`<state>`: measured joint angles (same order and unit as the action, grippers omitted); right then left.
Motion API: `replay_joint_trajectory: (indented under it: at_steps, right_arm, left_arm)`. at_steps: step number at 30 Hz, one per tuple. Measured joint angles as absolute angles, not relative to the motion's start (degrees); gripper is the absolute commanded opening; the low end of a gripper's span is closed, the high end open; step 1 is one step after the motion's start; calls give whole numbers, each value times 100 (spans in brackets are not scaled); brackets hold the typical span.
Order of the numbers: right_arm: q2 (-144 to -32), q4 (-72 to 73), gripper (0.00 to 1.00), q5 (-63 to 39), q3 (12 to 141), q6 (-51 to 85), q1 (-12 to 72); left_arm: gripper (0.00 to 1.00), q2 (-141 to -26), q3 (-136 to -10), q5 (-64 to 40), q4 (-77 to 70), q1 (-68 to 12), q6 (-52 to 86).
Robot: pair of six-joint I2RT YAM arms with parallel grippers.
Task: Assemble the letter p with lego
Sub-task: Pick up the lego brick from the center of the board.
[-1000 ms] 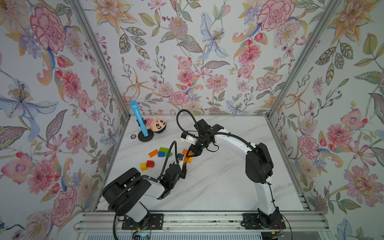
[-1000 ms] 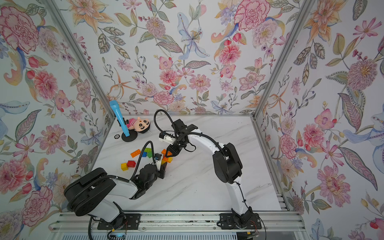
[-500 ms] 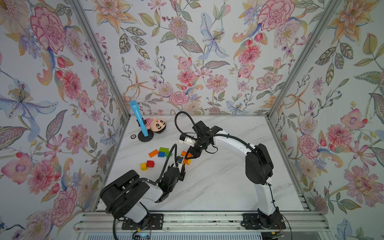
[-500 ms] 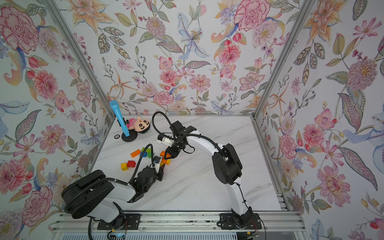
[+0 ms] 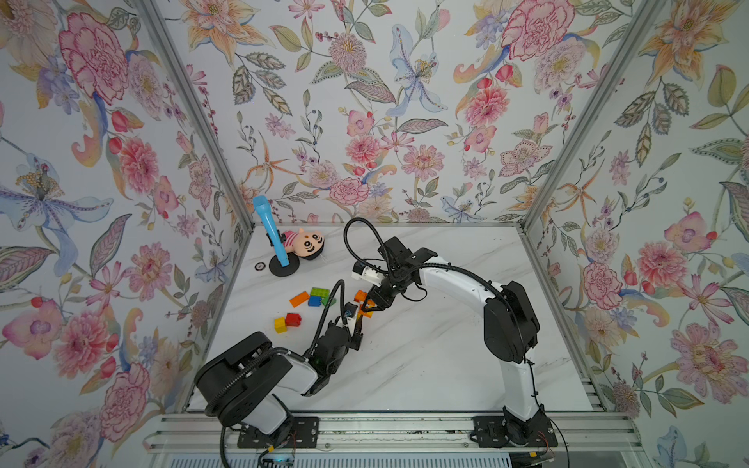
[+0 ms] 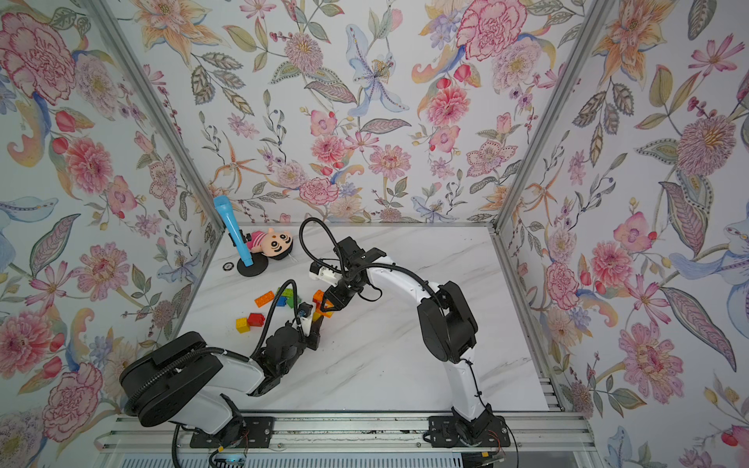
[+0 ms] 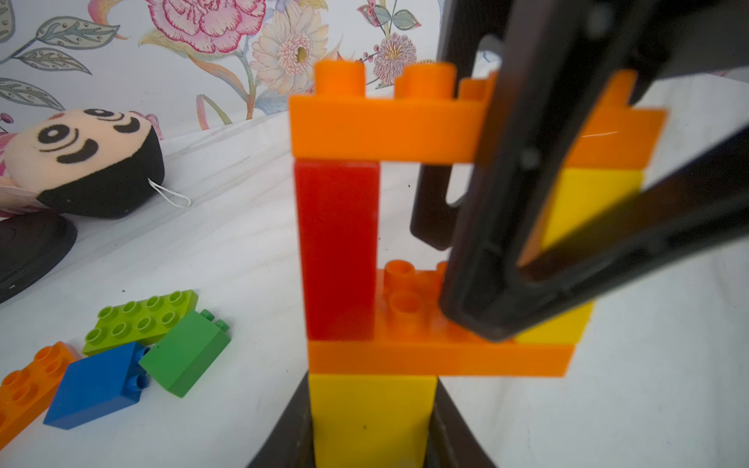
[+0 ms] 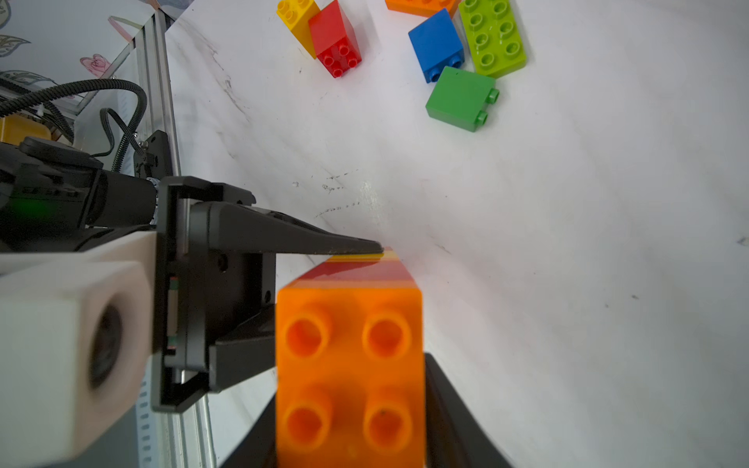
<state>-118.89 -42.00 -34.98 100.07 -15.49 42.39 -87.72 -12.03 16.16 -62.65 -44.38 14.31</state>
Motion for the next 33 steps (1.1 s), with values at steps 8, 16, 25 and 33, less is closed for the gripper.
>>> replay_joint_trajectory:
  at_steps: [8, 16, 25, 33]
  right_arm:
    - [-11791, -4093, 53, -3402, 9839, -1507, 4246]
    - [-11325, -3734, 67, -3321, 9319, -1299, 4062]
    - [-10374, -3212, 75, -3242, 8436, -1111, 3741]
    - [-8735, -2700, 76, -2709, 7067, -735, 3057]
  left_arm:
    - [22, -8772, -1229, 1675, -6436, -4456, 1428]
    - [22, -8772, -1426, 1675, -6309, -4460, 1435]
    - [22, -8772, -1935, 1542, -5387, -4364, 1535]
    - [22, -8788, -3280, 1219, -3275, -4058, 1741]
